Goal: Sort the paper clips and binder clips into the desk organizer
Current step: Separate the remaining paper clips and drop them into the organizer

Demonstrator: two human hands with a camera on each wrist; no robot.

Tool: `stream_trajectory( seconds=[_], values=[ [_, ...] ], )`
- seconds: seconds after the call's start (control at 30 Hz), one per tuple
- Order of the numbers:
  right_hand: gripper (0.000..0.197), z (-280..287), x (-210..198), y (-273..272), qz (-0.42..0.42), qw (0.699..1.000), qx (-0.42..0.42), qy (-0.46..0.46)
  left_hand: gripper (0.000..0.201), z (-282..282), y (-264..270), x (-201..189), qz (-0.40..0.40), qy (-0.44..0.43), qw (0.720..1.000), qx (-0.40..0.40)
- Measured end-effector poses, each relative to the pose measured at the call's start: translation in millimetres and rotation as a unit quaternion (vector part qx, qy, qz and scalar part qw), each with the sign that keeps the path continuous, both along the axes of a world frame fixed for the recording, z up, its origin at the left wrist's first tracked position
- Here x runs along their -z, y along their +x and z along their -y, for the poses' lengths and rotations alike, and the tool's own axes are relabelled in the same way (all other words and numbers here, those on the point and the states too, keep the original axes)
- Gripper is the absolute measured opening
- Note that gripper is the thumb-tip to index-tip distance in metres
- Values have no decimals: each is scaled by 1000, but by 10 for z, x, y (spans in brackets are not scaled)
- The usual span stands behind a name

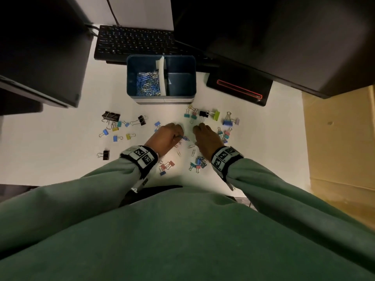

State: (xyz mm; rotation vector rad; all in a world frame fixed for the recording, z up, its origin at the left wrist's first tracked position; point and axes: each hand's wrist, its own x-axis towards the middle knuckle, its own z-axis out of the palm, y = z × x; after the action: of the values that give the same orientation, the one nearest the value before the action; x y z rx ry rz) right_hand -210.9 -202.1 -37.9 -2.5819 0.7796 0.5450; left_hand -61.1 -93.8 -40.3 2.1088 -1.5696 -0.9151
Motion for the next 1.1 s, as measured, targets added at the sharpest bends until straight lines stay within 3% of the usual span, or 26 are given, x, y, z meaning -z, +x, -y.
stream_trajectory(
  seconds=[0.1,0.2,0.33,0.47,0.53,0.57,0.63,0.7,0.77,0.9,1.1],
  values=[
    [43,-71,64,42,26,999,-3,31,5,-19,166,-376,-74,-57,992,-90],
    [27,-27,74,32,44,994,45,86,4,66,490,-720,-142,-104,961,-214],
    [21,95,-5,-76,114,962,158,191,4,342,1040,-842,-71,-157,945,-279],
    [26,156,-84,-151,159,941,215,207,17,522,1200,-741,95,-77,970,-208],
    [27,147,-103,-156,159,945,207,198,17,452,1020,-656,137,-115,969,-173],
    [26,129,-109,-150,157,947,200,198,12,382,870,-592,130,-124,973,-146],
    [24,75,-94,-131,158,951,183,195,7,181,531,-421,98,-62,991,-60],
    [24,31,-74,-119,139,966,156,153,14,-32,264,-206,78,28,996,24],
    [37,5,-74,-129,79,989,105,72,24,-183,113,-13,81,79,991,77],
    [67,-130,-86,-140,-16,999,25,35,12,-233,-10,77,95,85,984,128],
    [53,-284,-30,-45,7,998,-11,57,17,-272,-119,46,92,75,980,161]
  ],
)
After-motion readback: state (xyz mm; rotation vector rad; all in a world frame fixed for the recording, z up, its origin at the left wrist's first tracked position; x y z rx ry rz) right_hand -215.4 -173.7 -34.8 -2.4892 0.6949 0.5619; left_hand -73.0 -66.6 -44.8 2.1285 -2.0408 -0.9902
